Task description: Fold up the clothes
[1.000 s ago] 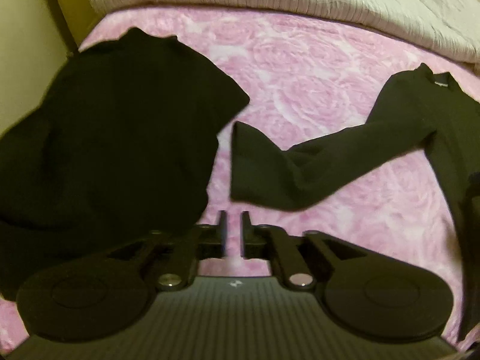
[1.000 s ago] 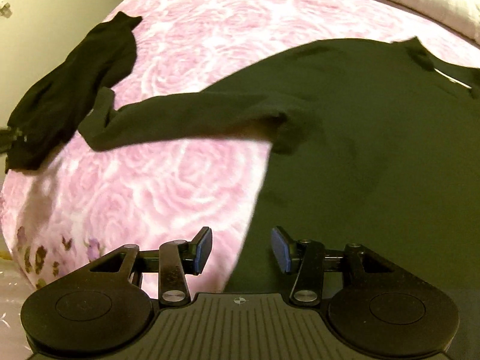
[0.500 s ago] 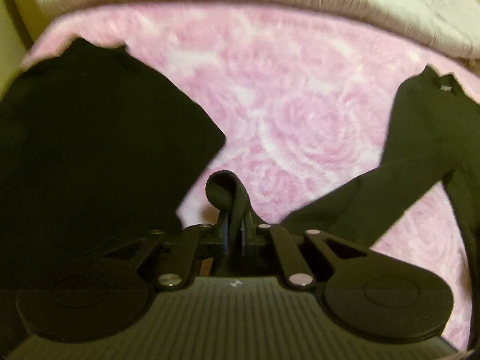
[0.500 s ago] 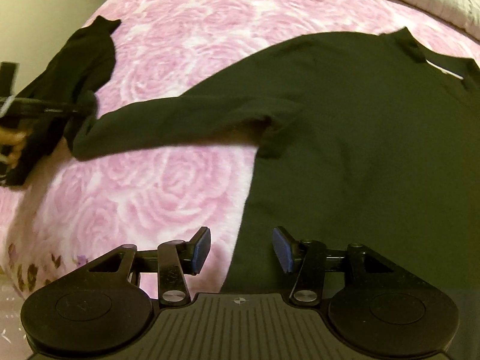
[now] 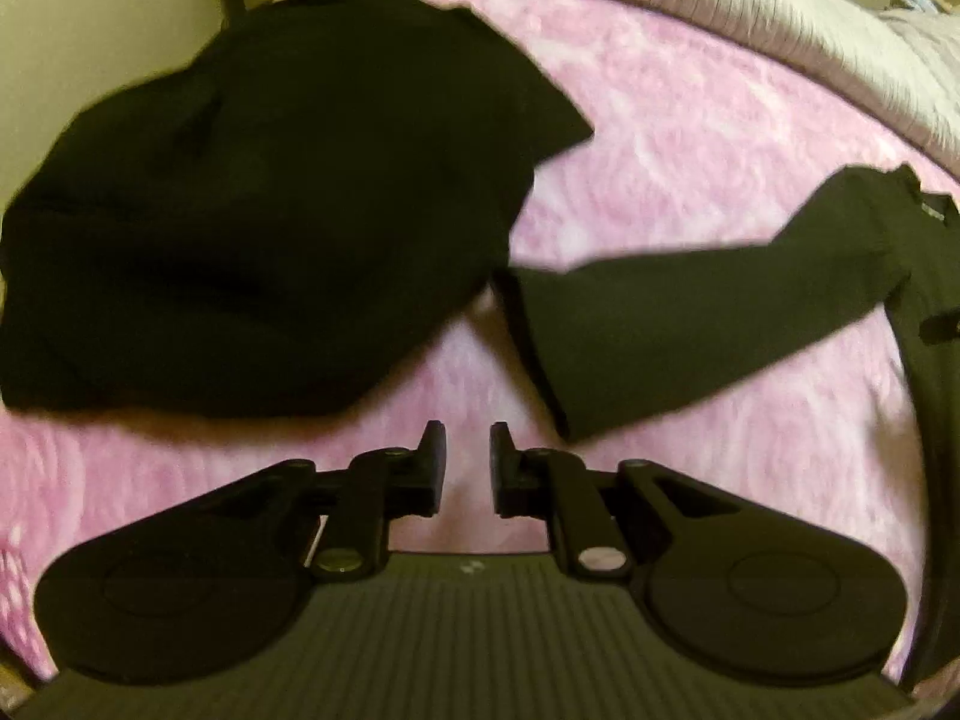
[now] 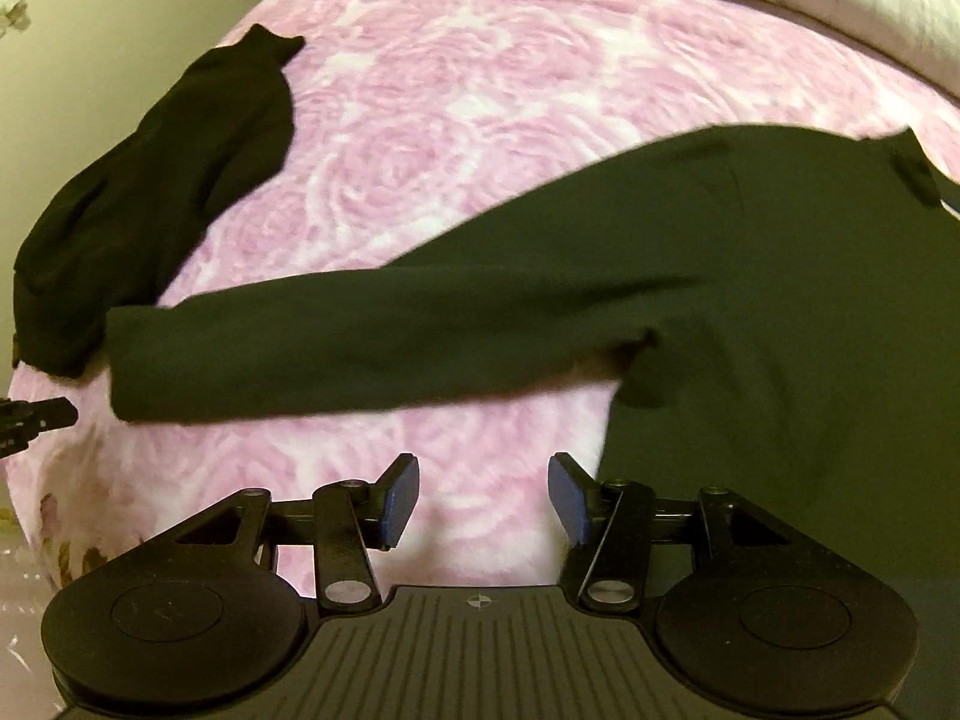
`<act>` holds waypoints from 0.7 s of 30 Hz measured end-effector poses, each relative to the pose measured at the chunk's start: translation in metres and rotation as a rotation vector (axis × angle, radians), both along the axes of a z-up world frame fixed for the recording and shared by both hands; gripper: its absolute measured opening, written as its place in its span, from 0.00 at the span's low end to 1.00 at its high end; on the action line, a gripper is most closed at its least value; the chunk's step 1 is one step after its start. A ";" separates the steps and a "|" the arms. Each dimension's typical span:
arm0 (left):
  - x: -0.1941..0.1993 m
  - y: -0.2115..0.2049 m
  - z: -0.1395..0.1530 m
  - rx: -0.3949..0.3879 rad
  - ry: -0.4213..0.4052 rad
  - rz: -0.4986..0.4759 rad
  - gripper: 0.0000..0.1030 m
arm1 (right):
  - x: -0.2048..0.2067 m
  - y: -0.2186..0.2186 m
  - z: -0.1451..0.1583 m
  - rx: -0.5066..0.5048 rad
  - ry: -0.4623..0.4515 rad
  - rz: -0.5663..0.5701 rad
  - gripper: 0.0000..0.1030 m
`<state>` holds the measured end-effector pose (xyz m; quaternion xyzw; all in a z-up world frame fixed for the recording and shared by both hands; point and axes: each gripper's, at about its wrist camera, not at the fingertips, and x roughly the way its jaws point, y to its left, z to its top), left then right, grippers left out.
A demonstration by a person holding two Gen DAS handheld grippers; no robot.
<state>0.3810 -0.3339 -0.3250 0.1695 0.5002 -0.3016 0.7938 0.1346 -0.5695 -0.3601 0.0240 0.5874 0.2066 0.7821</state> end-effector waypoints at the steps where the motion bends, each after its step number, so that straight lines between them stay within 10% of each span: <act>1: 0.005 -0.006 0.002 -0.018 -0.009 -0.010 0.21 | 0.001 0.001 0.000 -0.001 -0.002 0.002 0.50; 7: 0.054 -0.057 -0.025 -0.065 0.133 -0.015 0.40 | 0.006 0.006 -0.007 0.016 0.016 -0.011 0.51; 10: 0.059 -0.071 -0.044 -0.052 0.182 -0.041 0.06 | 0.008 0.004 -0.012 0.019 0.024 -0.039 0.51; 21: -0.036 -0.027 -0.003 -0.104 0.165 -0.125 0.06 | 0.042 0.032 0.009 -0.003 -0.143 0.147 0.51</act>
